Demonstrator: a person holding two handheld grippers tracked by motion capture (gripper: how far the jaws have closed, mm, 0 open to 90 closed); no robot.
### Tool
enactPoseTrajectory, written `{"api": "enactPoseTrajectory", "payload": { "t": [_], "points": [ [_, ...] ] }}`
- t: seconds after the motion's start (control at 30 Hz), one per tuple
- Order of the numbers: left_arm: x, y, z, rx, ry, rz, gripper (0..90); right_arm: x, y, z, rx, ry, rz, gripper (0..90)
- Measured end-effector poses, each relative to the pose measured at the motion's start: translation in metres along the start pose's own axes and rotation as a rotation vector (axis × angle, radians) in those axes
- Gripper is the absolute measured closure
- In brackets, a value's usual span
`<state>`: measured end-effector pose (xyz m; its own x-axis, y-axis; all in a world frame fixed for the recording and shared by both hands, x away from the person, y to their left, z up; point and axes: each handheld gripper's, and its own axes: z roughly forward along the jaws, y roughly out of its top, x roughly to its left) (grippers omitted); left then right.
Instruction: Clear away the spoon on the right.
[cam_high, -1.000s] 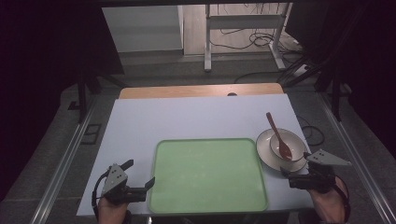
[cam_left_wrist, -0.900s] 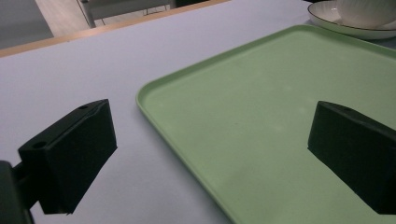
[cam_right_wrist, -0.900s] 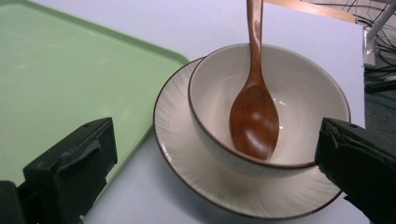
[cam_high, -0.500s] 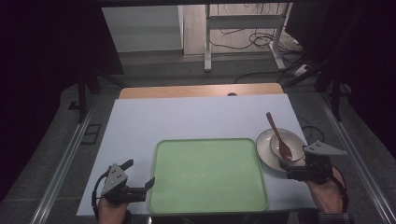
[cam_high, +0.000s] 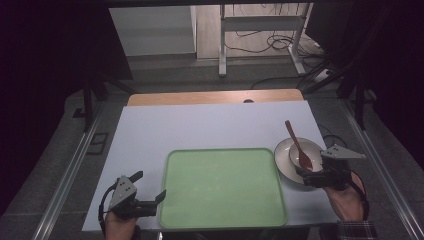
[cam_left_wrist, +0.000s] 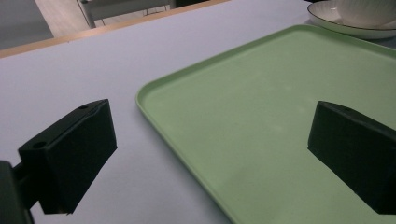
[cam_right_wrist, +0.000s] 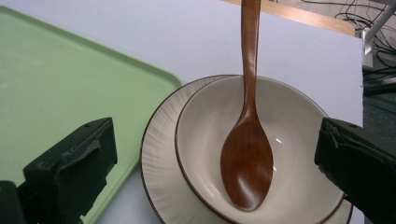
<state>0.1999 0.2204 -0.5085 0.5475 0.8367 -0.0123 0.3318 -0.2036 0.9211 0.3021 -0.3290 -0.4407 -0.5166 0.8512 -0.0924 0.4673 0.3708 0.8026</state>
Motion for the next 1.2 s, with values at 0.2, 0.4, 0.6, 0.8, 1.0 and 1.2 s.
{"api": "enactPoseTrajectory", "payload": {
  "t": [0.2, 0.4, 0.6, 0.8, 1.0, 1.2],
  "points": [
    [0.0, 0.0, 0.0, -0.002, 0.001, 0.0, 1.1, 0.001, 0.008, 0.008, 0.009, 0.014, -0.015, 0.0],
    [0.0, 0.0, 0.0, -0.002, 0.0, 0.001, 1.1, -0.001, 0.013, 0.014, 0.014, 0.027, -0.008, 0.0],
    [0.0, 0.0, 0.0, -0.001, 0.0, 0.002, 1.1, -0.001, 0.019, 0.019, 0.014, 0.039, -0.01, 0.0],
    [0.0, 0.0, 0.0, -0.001, 0.0, 0.002, 1.1, -0.003, 0.025, 0.027, 0.029, 0.033, -0.011, 0.0],
    [-0.001, 0.0, 0.0, 0.002, -0.003, 0.0, 1.1, -0.004, 0.03, 0.036, 0.034, 0.017, -0.013, 0.0],
    [-0.001, 0.0, 0.001, 0.005, -0.003, 0.005, 1.2, -0.007, 0.035, 0.043, 0.037, 0.017, 0.006, 0.0]
  ]
}}
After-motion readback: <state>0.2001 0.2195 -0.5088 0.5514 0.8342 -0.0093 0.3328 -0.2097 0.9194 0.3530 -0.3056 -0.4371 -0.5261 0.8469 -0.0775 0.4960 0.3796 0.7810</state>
